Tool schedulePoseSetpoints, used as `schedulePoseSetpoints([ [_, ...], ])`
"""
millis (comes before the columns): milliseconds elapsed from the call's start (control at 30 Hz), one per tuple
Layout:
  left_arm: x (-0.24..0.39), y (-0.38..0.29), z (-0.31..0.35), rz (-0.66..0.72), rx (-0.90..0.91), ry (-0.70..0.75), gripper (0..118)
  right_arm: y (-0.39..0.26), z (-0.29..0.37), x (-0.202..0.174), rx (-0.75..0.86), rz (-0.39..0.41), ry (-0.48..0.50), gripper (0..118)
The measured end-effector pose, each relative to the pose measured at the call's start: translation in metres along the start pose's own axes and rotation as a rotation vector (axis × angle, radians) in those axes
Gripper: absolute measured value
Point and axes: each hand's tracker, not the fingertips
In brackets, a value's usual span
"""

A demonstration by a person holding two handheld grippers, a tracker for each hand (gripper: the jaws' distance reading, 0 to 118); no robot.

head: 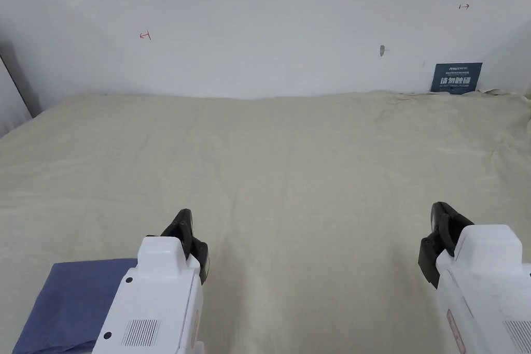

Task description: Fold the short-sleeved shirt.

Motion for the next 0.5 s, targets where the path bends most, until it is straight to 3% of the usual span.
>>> schedulePoseSetpoints([
  [500, 0.0006, 0.0007, -0.0008, 0.001, 0.004, -0.009, 0, 0.0022, 0.0019, 0.0003, 0.007, 0.007, -0.002, 0],
])
